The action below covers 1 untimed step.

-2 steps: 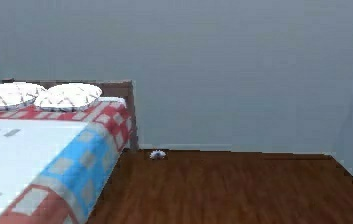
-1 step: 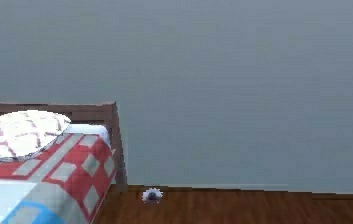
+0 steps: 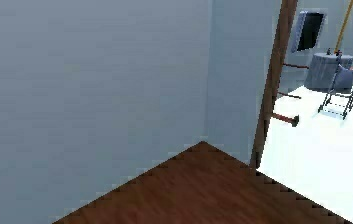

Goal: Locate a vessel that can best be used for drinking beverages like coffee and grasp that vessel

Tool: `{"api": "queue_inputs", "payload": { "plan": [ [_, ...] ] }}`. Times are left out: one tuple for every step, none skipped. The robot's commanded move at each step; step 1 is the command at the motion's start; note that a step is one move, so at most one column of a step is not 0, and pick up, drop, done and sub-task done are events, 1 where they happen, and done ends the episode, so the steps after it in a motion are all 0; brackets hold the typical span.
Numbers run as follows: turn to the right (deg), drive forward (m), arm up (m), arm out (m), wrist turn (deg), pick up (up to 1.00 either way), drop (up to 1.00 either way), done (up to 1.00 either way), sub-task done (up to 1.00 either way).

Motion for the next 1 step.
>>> {"api": "queue_inputs", "payload": {
  "plan": [
    [15.0, 0.0, 0.0, 0.0, 0.0, 0.0, 0.0, 0.0, 0.0]
  ]
}}
